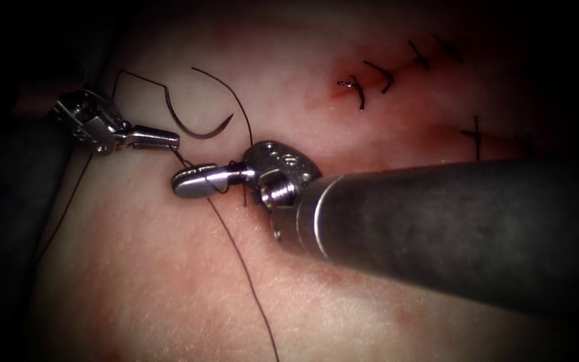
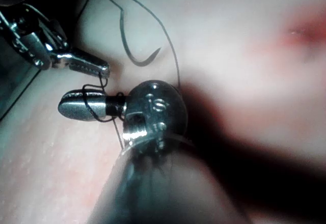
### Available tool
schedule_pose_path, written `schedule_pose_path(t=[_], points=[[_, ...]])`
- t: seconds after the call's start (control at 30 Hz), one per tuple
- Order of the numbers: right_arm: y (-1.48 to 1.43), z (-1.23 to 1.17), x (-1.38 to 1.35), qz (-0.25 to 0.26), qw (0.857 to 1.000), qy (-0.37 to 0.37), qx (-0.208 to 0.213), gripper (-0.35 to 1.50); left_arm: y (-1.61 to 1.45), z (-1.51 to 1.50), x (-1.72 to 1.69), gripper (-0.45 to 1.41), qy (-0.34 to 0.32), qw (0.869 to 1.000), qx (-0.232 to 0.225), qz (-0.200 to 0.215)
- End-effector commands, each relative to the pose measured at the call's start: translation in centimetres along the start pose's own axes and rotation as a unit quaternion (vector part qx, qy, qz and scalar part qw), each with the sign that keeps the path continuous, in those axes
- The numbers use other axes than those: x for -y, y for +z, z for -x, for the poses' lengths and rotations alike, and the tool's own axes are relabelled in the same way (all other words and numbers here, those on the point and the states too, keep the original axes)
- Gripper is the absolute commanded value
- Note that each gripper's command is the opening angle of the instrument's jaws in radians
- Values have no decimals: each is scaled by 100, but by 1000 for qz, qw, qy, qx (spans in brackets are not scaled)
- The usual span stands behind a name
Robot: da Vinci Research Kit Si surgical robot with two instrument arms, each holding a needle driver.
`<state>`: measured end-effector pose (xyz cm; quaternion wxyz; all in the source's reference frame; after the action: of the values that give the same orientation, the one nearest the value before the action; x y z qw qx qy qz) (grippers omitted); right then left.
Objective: Wound Closure
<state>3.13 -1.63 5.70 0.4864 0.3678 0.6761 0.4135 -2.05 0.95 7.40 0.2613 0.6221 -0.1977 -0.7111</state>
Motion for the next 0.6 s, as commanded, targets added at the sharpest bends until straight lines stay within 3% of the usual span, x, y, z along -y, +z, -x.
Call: schedule_pose_path(t=[0.03, 0.1, 0.13, 0.17, 0.23, 0.4, 0.47, 0.6], points=[[7, 6, -6, 0, 1000, 2, -5, 56, 5, 6, -2, -45, 0, 1000, 0, 0], [6, 6, -7, 17, 999, 13, -31, 109, 10, 2, -10, -45, -1, 1000, -1, 2], [5, 5, -7, 21, 999, 16, -37, 124, 11, 1, -13, -45, -2, 1000, -1, 2], [5, 5, -7, 21, 999, 16, -37, 124, 11, 1, -13, -45, -2, 1000, -1, 2], [5, 3, -7, 36, 997, 19, -64, 143, 12, -3, -19, -45, -7, 1000, -3, 1], [3, 1, -7, 44, 996, 11, -78, 143, 13, -8, -27, -45, -9, 1000, -3, 1], [-1, 1, -8, 50, 995, -7, -85, 128, 12, -11, -33, -45, -14, 1000, -4, 2], [-7, -4, -12, 60, 993, -31, -97, 119, 12, -18, -43, -45, -17, 1000, -4, 2]])
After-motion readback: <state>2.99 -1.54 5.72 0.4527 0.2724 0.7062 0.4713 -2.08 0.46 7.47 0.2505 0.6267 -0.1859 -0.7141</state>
